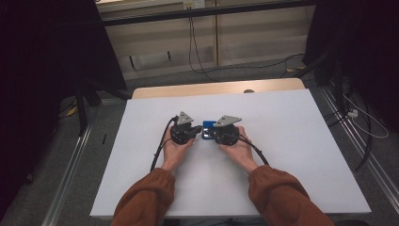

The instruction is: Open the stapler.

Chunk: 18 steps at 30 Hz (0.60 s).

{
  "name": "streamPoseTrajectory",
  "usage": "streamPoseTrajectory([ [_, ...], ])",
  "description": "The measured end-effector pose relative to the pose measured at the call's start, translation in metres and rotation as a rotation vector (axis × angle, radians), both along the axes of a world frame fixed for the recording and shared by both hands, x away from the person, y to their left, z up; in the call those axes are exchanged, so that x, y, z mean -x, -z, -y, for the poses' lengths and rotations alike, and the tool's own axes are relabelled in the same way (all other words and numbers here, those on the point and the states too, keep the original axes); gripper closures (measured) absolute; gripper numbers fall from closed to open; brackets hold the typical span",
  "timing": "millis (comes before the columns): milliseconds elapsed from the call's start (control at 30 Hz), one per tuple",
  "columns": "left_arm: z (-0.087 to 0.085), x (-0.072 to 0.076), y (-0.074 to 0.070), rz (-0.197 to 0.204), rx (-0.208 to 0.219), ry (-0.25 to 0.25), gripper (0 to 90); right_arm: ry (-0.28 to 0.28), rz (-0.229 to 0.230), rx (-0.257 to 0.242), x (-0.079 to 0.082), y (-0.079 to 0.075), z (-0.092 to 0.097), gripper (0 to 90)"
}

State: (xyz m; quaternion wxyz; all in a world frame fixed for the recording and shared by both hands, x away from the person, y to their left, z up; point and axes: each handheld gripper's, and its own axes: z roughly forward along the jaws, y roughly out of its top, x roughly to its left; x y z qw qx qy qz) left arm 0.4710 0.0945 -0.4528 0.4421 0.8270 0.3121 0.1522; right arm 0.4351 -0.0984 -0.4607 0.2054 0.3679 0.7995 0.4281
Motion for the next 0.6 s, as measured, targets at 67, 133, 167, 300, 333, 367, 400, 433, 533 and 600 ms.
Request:
streamPoseTrajectory([
  [67,0.0001,0.0001,-0.0007,0.006,-0.001,0.004,90.0,0.002,0.0,0.001,0.0003,0.0,-0.0002,90.0],
  [133,0.0012,0.0012,-0.002,0.008,-0.009,0.012,90.0,0.013,-0.004,-0.005,0.0006,0.0001,-0.0002,90.0],
  [167,0.0012,0.0012,-0.002,0.008,-0.009,0.012,90.0,0.017,-0.006,-0.006,0.0009,0.0001,-0.0004,90.0],
  [300,0.0014,0.0011,-0.0017,0.003,-0.001,0.006,90.0,0.016,-0.008,-0.008,0.0007,0.0001,-0.0001,90.0],
  [333,0.0013,0.001,-0.002,0.002,0.0,0.006,90.0,0.017,-0.008,-0.008,0.0009,0.0001,-0.0001,90.0],
  [367,0.0013,0.001,-0.002,0.002,0.0,0.006,90.0,0.017,-0.007,-0.008,0.001,0.0002,-0.0002,90.0],
  [400,0.0007,0.0004,-0.004,-0.006,0.022,0.009,90.0,0.017,-0.007,-0.007,0.0009,0.0002,-0.0002,90.0],
  [433,0.0009,-0.0004,-0.0056,-0.001,0.02,0.011,90.0,0.016,-0.009,-0.009,0.0008,0.0001,0.0001,90.0],
  [533,0.0019,-0.0012,-0.0073,0.001,0.027,0.008,90.0,0.015,-0.009,-0.014,0.0003,0.0003,0.0006,90.0],
  [600,0.0024,-0.0019,-0.0071,0.006,0.023,0.004,90.0,0.015,-0.009,-0.011,0.0003,0.0002,0.0002,90.0],
])
